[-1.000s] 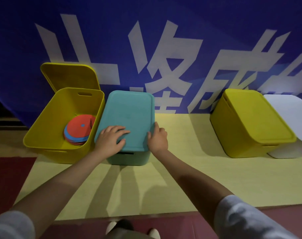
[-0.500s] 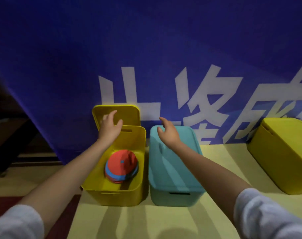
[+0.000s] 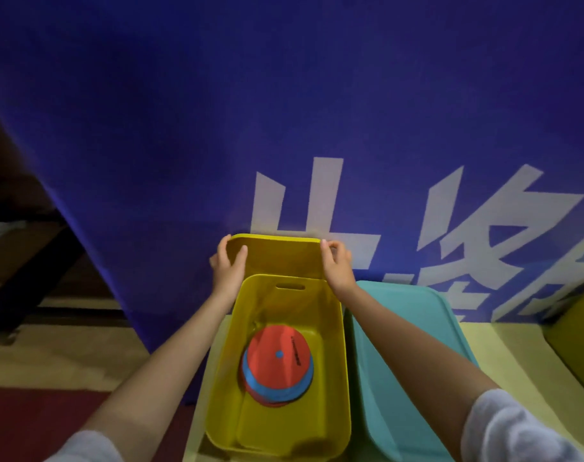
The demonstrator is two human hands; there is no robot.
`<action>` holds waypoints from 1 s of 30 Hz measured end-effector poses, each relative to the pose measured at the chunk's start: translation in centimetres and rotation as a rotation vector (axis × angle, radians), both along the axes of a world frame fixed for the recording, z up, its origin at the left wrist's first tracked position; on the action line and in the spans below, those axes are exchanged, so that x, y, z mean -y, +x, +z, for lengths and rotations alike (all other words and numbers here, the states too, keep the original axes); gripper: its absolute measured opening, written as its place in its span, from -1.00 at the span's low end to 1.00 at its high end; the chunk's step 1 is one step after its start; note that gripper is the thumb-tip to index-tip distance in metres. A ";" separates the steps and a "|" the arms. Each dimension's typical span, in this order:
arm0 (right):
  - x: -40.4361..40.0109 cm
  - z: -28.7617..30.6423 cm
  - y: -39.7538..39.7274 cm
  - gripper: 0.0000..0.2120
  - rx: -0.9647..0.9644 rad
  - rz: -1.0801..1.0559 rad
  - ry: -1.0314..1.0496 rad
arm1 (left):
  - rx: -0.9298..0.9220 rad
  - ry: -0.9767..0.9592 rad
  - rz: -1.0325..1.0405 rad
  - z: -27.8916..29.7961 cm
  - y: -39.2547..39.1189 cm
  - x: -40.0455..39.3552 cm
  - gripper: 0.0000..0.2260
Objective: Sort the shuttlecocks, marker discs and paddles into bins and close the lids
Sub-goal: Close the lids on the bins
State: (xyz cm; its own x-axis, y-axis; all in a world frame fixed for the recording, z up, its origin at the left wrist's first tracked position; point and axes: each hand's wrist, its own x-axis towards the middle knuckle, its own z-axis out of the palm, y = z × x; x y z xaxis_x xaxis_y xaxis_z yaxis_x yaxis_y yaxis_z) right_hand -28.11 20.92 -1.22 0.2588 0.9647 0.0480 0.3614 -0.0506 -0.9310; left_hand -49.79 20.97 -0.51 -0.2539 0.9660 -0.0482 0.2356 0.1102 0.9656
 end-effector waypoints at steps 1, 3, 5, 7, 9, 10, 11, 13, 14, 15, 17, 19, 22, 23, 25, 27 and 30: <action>-0.4 0.0 -0.1 -0.62 -0.010 -0.024 -0.002 | 0.007 0.022 0.009 0.1 0.0 -0.1 -0.61; -0.9 0.1 -0.4 -0.63 -0.025 -0.038 -0.013 | 0.002 0.051 0.005 0.7 0.2 -0.4 -0.69; -1.0 0.7 -0.8 -0.65 -0.032 -0.040 -0.018 | -0.015 0.066 0.022 1.7 0.4 -0.5 -0.72; -0.6 2.2 -0.7 -0.67 -0.043 -0.053 0.022 | -0.043 0.102 0.032 3.1 0.4 -0.3 -0.74; 0.0 4.6 -0.4 -0.70 -0.049 -0.062 0.101 | -0.039 0.156 0.022 4.5 0.2 0.0 -0.74; 0.6 6.1 -0.3 -0.72 -0.053 -0.057 0.141 | -0.021 0.183 0.013 5.3 0.0 0.1 -0.74; 1.2 7.5 -0.2 -0.73 -0.054 -0.045 0.179 | 0.000 0.194 0.007 6.2 -0.1 0.5 -0.73; 2.9 9.8 -0.3 -0.75 -0.055 -0.013 0.241 | 0.032 0.221 0.017 7.9 -0.2 1.5 -0.73; 3.9 10.7 -0.3 -0.76 -0.056 -0.001 0.266 | 0.054 0.241 0.031 8.5 -0.2 2.1 -0.73; 5.0 11.5 -0.4 -0.76 -0.059 0.008 0.289 | 0.090 0.256 0.046 9.2 -0.2 2.9 -0.73; 7.3 12.5 -0.5 -0.78 -0.063 0.018 0.327 | 0.181 0.298 0.072 10.2 0.0 4.8 -0.74; 9.8 12.4 -0.5 -0.82 -0.090 0.028 0.351 | 0.265 0.281 0.080 10.2 0.1 6.8 -0.75; 14.0 9.4 -0.4 -0.79 -0.179 -0.003 0.358 | 0.394 0.172 0.087 8.6 -0.3 10.2 -0.70; 15.4 7.9 -0.3 -0.77 -0.207 -0.027 0.361 | 0.465 0.137 0.086 7.7 -0.5 11.2 -0.69; 18.0 4.5 0.0 -0.83 -0.234 -0.069 0.337 | 0.589 0.056 0.068 5.7 -0.9 13.0 -0.71; 20.1 1.4 0.2 -0.89 -0.229 -0.058 0.257 | 0.565 -0.036 0.013 3.4 -1.4 14.6 -0.80; 22.1 -2.1 0.6 -0.81 -0.165 -0.006 0.048 | 0.389 -0.199 -0.069 -0.5 -2.2 16.1 -0.69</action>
